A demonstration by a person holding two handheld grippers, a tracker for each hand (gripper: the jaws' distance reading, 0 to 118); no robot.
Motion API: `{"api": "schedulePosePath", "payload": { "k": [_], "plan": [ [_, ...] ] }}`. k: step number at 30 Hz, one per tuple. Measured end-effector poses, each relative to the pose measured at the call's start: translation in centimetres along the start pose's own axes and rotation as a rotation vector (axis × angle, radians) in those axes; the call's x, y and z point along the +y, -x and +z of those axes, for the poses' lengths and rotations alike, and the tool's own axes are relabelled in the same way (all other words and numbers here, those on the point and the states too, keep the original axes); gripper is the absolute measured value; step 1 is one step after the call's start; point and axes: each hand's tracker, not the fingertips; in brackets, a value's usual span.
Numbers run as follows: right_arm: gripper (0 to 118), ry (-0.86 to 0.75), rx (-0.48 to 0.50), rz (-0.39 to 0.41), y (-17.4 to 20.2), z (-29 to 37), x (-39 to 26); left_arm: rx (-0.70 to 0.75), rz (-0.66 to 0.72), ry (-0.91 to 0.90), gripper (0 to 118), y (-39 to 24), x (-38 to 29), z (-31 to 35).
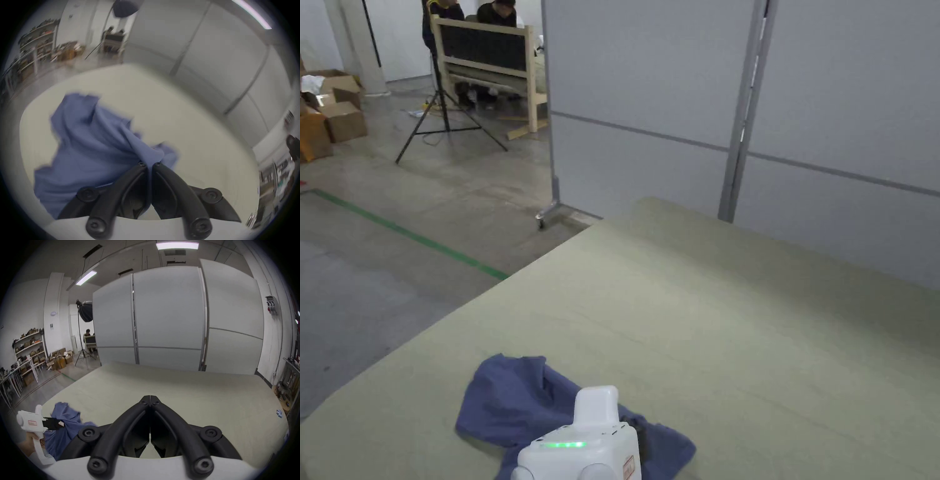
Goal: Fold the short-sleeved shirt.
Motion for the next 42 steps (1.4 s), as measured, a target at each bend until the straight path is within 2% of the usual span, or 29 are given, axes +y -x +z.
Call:
{"api": "schedulePosePath", "payload": {
  "k": [3, 7, 11, 14, 16, 19, 21, 22, 23, 24, 25, 26, 27, 29, 30, 32, 34, 35, 36, 37, 38, 39, 40, 41, 42],
  "plan": [
    [2, -0.078, -0.051, -0.012, -3.2, 2.9, 0.8, -0.169, -0.226, -0.118, 0, -9.9, 1.5, 3.1],
    [2, -0.137, -0.122, -0.077, -8.3, 7.2, 0.6, -0.465, -0.456, -0.103, 0, -24.2, -2.2, 5.1],
    [2, -0.131, -0.215, -0.087, -13.5, 12.3, -0.8, -0.665, -0.604, 0.054, 0, -34.7, -11.4, 5.1],
    [2, -0.122, -0.294, -0.119, -17.6, 15.9, -2.9, -0.76, -0.646, 0.215, 0, -38.7, -18.6, 4.3],
    [2, -0.098, -0.344, -0.136, -19.8, 17.8, -4.5, -0.778, -0.648, 0.322, 0, -40.2, -23.2, 2.9],
    [2, -0.036, -0.403, -0.138, -22.1, 19.7, -6.7, -0.691, -0.756, 0.612, 0, -42.4, -31.1, -1.6],
    [2, -0.025, -0.402, -0.167, -23.1, 20.9, -7.7, -0.648, -0.838, 0.678, 0, -42.4, -33.6, -3.0],
    [2, -0.028, -0.406, -0.167, -23.3, 21.5, -8.0, -0.639, -0.826, 0.629, 3, -42.4, -33.4, -2.8],
    [2, -0.031, -0.418, -0.159, -23.6, 22.0, -8.2, -0.659, -0.731, 0.565, 15, -41.8, -31.7, -2.1],
    [2, -0.037, -0.43, -0.148, -23.8, 22.3, -8.3, -0.712, -0.609, 0.532, 32, -40.7, -29.0, -1.1],
    [2, -0.038, -0.432, -0.146, -23.9, 22.4, -8.0, -0.764, -0.496, 0.496, 64, -40.1, -26.4, -0.4],
    [2, -0.041, -0.428, -0.147, -24.0, 22.6, -7.8, -0.791, -0.451, 0.435, 113, -39.5, -23.3, 0.6],
    [2, -0.057, -0.418, -0.149, -24.0, 22.8, -7.6, -0.799, -0.431, 0.353, 118, -38.8, -20.4, 1.8],
    [2, -0.103, -0.402, -0.133, -23.3, 23.5, -7.0, -0.746, -0.437, 0.008, 118, -36.0, -13.2, 6.1],
    [2, -0.128, -0.397, -0.115, -22.7, 23.9, -6.9, -0.657, -0.478, -0.134, 118, -34.4, -10.5, 8.3],
    [2, -0.172, -0.391, -0.085, -21.6, 24.6, -7.1, -0.484, -0.527, -0.358, 118, -30.2, -7.2, 12.3],
    [2, -0.176, -0.384, -0.072, -20.5, 25.1, -7.7, -0.309, -0.508, -0.512, 117, -25.7, -5.7, 15.3],
    [2, -0.183, -0.383, -0.069, -20.0, 25.3, -8.2, -0.226, -0.489, -0.556, 100, -23.5, -5.2, 16.6],
    [2, -0.183, -0.382, -0.07, -19.5, 25.5, -8.8, -0.161, -0.465, -0.58, 45, -21.1, -5.2, 17.6],
    [2, -0.177, -0.38, -0.075, -19.2, 25.5, -9.5, -0.136, -0.451, -0.576, 0, -18.7, -5.3, 18.5],
    [2, -0.171, -0.383, -0.086, -18.7, 25.7, -10.4, -0.064, -0.456, -0.575, 0, -17.0, -5.5, 19.0],
    [2, -0.166, -0.385, -0.103, -18.4, 25.8, -11.1, -0.02, -0.391, -0.559, 0, -15.7, -6.0, 19.3],
    [2, -0.153, -0.379, -0.121, -18.3, 25.8, -11.6, -0.064, -0.312, -0.483, 0, -13.5, -5.4, 19.7],
    [2, -0.129, -0.373, -0.127, -18.3, 25.5, -11.9, -0.15, -0.296, -0.385, 0, -12.3, -5.0, 19.9],
    [2, -0.111, -0.375, -0.125, -18.3, 25.2, -12.0, -0.097, -0.283, -0.423, 0, -11.9, -5.4, 20.3]
  ]
}}
